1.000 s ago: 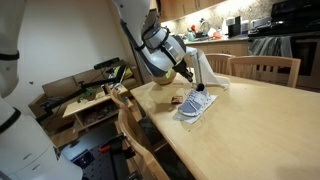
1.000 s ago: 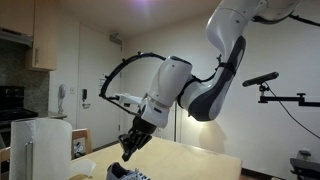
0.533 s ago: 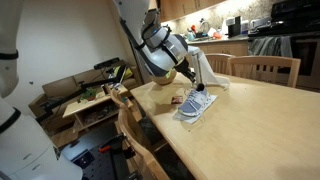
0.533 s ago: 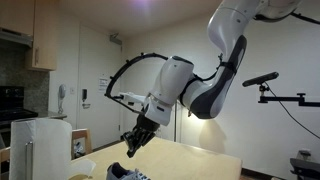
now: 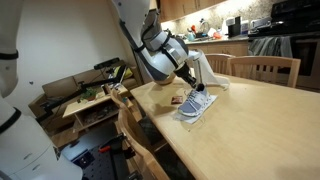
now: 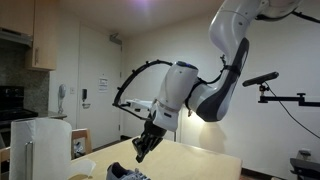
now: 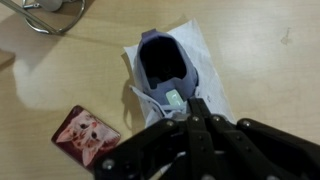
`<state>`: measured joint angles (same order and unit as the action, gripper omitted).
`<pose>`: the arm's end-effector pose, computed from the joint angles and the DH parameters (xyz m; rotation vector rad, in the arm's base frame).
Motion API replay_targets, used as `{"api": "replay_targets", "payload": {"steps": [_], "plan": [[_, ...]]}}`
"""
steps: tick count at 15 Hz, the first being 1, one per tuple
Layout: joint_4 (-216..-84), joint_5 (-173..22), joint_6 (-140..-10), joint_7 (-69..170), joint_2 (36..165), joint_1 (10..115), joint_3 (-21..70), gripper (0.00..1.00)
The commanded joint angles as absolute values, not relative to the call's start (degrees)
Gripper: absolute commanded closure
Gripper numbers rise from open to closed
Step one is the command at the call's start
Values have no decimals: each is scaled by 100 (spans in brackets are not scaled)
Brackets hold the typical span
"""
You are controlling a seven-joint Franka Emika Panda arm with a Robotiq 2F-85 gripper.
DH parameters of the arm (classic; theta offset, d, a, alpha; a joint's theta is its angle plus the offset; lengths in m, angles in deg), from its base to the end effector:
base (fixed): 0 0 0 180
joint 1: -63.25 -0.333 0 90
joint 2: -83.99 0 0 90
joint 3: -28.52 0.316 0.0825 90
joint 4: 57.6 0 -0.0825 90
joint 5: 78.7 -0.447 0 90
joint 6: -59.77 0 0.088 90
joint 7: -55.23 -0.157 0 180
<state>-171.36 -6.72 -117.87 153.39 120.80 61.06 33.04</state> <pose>0.6356 0.1554 0.0653 0.1230 2.6407 0.1030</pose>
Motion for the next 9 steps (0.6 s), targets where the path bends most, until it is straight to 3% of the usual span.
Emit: {"api": "replay_targets", "payload": {"steps": [1, 9], "plan": [[-17130, -660, -11764, 15325, 12074, 6116, 3328, 99], [-17085, -807, -11873, 15905, 12594, 6379, 3589, 100]]}}
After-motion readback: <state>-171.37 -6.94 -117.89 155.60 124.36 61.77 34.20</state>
